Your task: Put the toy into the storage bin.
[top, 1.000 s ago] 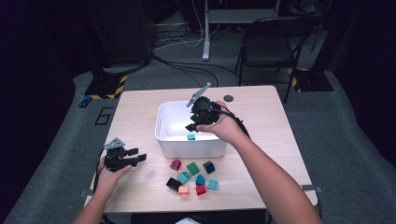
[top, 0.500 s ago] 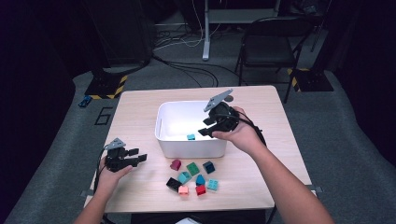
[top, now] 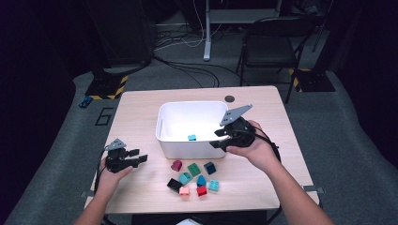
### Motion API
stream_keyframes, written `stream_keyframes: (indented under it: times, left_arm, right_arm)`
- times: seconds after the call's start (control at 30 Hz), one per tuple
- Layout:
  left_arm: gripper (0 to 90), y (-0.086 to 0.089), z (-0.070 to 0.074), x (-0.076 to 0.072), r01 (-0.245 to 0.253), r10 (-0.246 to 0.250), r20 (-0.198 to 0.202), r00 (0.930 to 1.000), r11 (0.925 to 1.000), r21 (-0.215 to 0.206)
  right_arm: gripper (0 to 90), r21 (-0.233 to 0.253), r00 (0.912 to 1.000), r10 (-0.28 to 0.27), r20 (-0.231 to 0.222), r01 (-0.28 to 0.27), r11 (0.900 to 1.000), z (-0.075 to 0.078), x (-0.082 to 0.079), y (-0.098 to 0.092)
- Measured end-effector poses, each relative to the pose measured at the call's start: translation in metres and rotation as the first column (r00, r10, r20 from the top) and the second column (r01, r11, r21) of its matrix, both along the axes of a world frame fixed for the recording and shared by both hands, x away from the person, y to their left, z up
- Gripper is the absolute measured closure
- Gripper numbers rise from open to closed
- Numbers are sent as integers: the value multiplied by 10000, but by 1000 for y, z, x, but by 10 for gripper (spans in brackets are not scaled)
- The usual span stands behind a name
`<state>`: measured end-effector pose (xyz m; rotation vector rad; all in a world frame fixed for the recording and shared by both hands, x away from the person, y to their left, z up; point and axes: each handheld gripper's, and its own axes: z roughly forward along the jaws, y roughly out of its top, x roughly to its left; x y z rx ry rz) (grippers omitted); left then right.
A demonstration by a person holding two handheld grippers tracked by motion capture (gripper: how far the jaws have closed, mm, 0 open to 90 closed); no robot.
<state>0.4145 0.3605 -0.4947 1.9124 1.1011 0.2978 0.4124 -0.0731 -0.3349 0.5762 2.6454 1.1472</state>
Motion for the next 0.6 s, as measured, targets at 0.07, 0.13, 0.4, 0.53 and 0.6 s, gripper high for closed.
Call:
stream_keyframes:
  times: [0.07, 0.13, 0.4, 0.53, 0.6]
  left_arm:
    - [421, 0, 0, 0, 6, -6, -28, 10000, 10000, 21]
    - [421, -1, 0, 0, -2, 2, -14, 10000, 10000, 16]
    - [421, -1, 0, 0, -19, 19, -39, 10000, 10000, 36]
    - [421, -1, -1, 0, -18, 18, -43, 10000, 10000, 42]
    - [421, -1, -1, 0, -11, 11, -48, 10000, 10000, 45]
  right_arm:
    - [534, -46, 10000, -68, 39, 68, 10000, -5, -4, -5]
    - [534, 44, 9999, -168, -28, 169, 9998, -10, -8, -11]
    - [539, 126, 9981, -615, -87, 616, 9980, -33, -16, -20]
    - [538, 127, 9964, -836, -135, 838, 9964, -50, -19, -21]
    - [538, 115, 9958, -901, -172, 904, 9958, -58, -19, -20]
